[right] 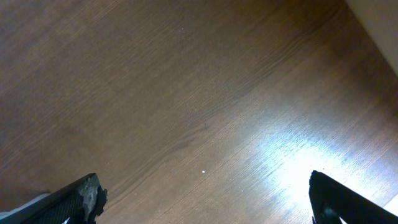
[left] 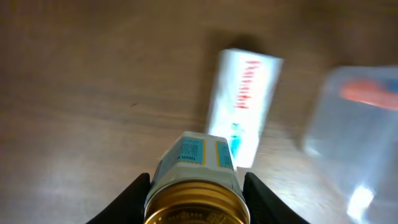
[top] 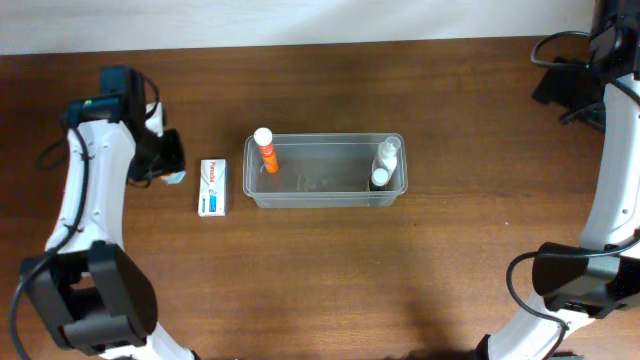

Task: Pack container
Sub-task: 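Lift the amber jar and carry it right over the container, then lower the amber jar into the container's left end, then open the left gripper and lift back to the left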

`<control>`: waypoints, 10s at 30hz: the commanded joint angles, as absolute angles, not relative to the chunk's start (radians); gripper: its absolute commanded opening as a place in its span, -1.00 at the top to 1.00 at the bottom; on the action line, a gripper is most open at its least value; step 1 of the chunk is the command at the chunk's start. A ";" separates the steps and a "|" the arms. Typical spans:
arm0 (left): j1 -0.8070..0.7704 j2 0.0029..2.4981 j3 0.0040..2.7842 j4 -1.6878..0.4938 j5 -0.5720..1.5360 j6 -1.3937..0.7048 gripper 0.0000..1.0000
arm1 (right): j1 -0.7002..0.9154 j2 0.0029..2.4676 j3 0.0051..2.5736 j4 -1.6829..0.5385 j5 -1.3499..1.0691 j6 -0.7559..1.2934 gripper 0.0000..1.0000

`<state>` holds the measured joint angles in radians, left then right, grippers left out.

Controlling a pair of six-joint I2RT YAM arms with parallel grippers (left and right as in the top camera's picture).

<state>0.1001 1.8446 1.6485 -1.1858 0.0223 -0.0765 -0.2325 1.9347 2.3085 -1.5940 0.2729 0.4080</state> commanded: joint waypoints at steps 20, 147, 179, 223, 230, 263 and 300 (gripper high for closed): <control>-0.406 1.758 1.755 -1.108 -0.061 -0.135 0.42 | -0.237 1.927 2.313 -1.593 0.289 0.408 -0.97; -0.390 2.082 1.603 -1.014 -0.041 0.466 0.43 | -0.237 1.927 2.313 -1.593 0.289 0.408 -0.97; -0.390 2.082 1.603 -1.011 -0.041 0.466 0.24 | -0.237 1.927 2.313 -1.593 0.289 0.408 -0.97; -0.390 2.082 1.604 -1.010 -0.041 0.466 0.01 | -0.237 1.927 2.313 -1.593 0.289 0.408 -0.97; -0.390 2.081 1.607 -1.011 -0.041 0.465 -0.12 | -0.237 1.927 2.313 -1.593 0.289 0.408 -0.97; -0.442 2.081 1.728 -1.056 -0.037 0.465 -0.13 | -0.237 1.927 2.313 -1.593 0.289 0.408 -0.97; -0.117 2.059 2.357 -1.676 -0.110 -0.173 -0.40 | -0.237 1.927 2.313 -1.593 0.289 0.408 -0.97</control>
<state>-0.1402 2.0701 2.3840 -1.6676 -0.1169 -0.0772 -0.2325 1.9347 2.3085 -1.5936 0.2729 0.4080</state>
